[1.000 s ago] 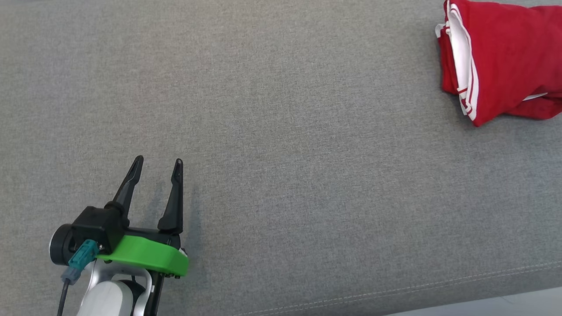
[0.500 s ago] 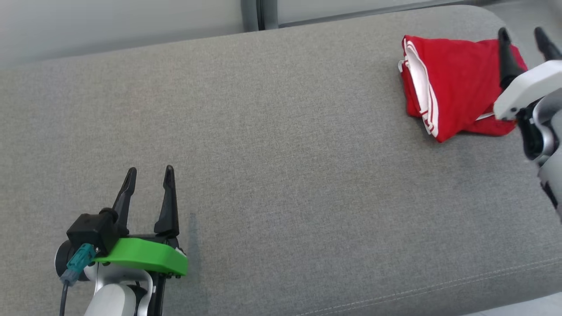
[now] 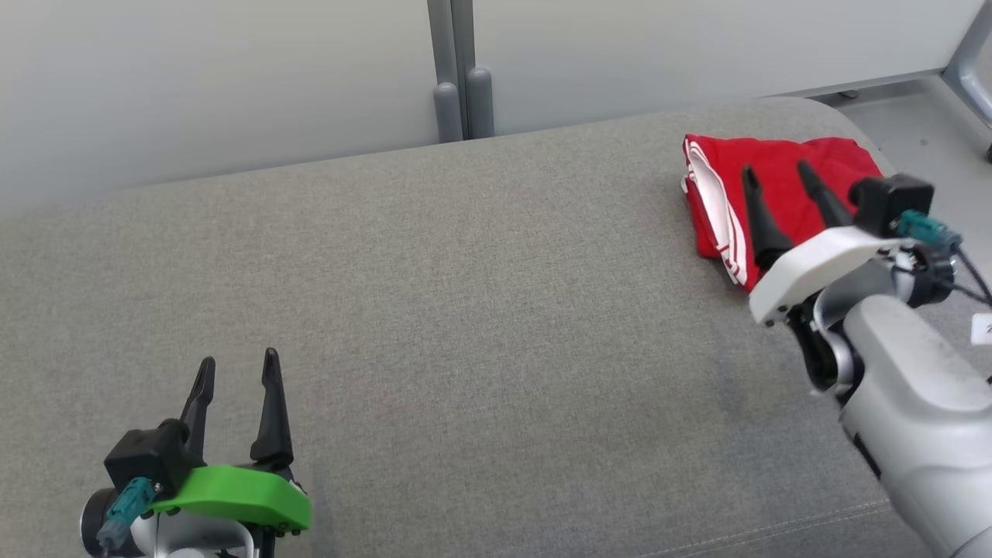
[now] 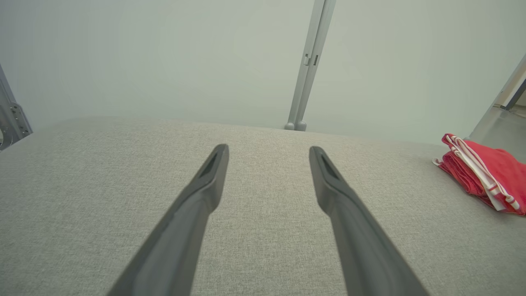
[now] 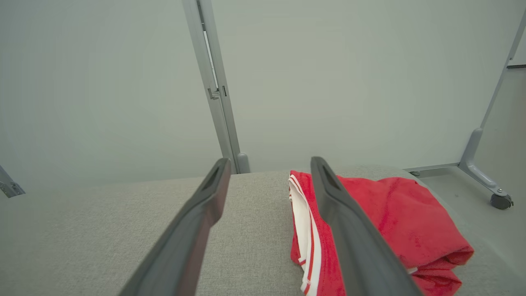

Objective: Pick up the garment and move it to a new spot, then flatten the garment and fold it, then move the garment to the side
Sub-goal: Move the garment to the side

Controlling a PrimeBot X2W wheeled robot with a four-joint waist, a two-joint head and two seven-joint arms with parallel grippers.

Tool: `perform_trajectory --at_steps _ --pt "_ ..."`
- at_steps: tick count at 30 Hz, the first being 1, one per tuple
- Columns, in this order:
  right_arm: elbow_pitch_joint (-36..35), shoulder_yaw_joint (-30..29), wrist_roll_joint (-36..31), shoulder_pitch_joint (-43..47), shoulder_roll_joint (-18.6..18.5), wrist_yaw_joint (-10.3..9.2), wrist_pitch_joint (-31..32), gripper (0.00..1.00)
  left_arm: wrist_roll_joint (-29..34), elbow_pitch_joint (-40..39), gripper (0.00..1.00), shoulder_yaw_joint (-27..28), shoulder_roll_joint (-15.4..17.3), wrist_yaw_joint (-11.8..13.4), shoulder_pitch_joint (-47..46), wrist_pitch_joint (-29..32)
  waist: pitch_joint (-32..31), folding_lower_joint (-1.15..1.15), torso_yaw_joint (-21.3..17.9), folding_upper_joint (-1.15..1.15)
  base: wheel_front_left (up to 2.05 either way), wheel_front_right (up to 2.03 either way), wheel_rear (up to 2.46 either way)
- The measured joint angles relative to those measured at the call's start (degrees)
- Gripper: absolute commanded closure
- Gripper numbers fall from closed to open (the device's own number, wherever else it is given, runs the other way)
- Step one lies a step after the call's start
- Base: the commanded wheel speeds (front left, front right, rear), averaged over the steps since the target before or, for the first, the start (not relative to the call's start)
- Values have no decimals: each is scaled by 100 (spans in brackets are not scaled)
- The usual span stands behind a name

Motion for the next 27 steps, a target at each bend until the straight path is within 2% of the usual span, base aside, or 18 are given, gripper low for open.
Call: perform_trajectory --at_steps 6,12,27 --pt "-510 16 -174 725 432 -124 0 0 5 20 0 94 -10 2 168 -44 -227 0 27 0 0 0 0" --pt "-957 -87 -461 1276 481 -240 0 0 43 19 0 115 -43 2 271 -68 -345 0 57 0 0 0 0" --pt "-1655 -415 -1078 2252 759 -291 0 0 42 46 0 247 -87 19 563 -119 -407 0 71 0 0 0 0"
